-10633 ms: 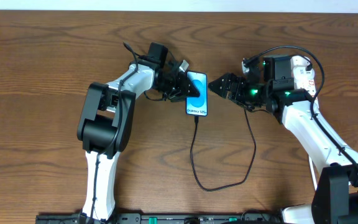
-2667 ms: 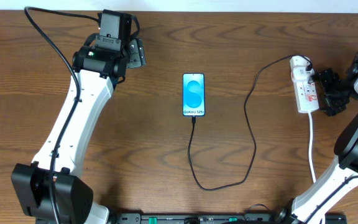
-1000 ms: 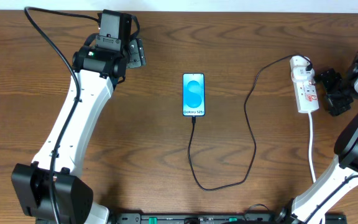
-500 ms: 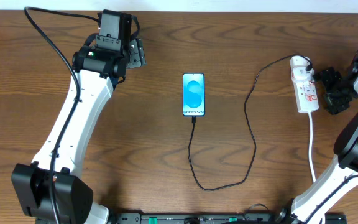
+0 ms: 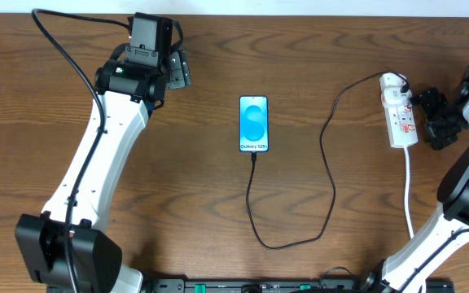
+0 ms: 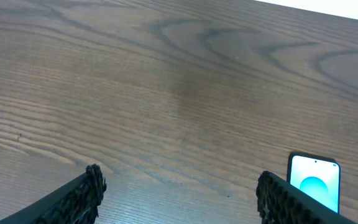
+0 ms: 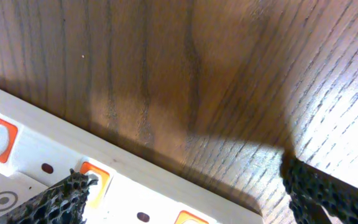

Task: Plug charger to phone and switch on socket

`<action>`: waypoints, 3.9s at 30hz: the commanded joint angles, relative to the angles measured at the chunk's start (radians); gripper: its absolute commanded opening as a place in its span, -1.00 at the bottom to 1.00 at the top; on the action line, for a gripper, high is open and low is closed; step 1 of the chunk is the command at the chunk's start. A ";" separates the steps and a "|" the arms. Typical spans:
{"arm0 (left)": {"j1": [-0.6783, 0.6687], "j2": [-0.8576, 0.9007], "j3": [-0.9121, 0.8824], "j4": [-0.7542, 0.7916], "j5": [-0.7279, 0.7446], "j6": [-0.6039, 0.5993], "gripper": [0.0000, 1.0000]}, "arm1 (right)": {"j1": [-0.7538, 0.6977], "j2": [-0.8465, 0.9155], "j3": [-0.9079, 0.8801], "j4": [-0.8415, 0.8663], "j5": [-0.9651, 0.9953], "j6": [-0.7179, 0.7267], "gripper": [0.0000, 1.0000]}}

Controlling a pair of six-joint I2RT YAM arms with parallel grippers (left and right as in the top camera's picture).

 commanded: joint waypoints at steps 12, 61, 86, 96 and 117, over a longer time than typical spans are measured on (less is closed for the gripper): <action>-0.001 0.004 -0.002 -0.004 -0.016 0.009 0.61 | 0.049 -0.005 -0.018 -0.021 -0.008 -0.002 0.98; -0.001 0.004 -0.002 -0.004 -0.016 0.009 0.60 | 0.053 -0.542 -0.124 -0.424 0.102 -0.043 0.99; -0.001 0.004 -0.002 -0.004 -0.016 0.009 0.61 | 0.259 -1.252 -0.688 -0.235 0.097 -0.159 0.98; -0.001 0.004 -0.002 -0.004 -0.016 0.009 0.60 | 0.259 -1.243 -0.688 -0.235 0.097 -0.159 0.98; -0.001 0.004 -0.002 -0.007 -0.016 0.009 0.61 | 0.259 -1.323 -0.769 -0.192 0.046 -0.424 0.98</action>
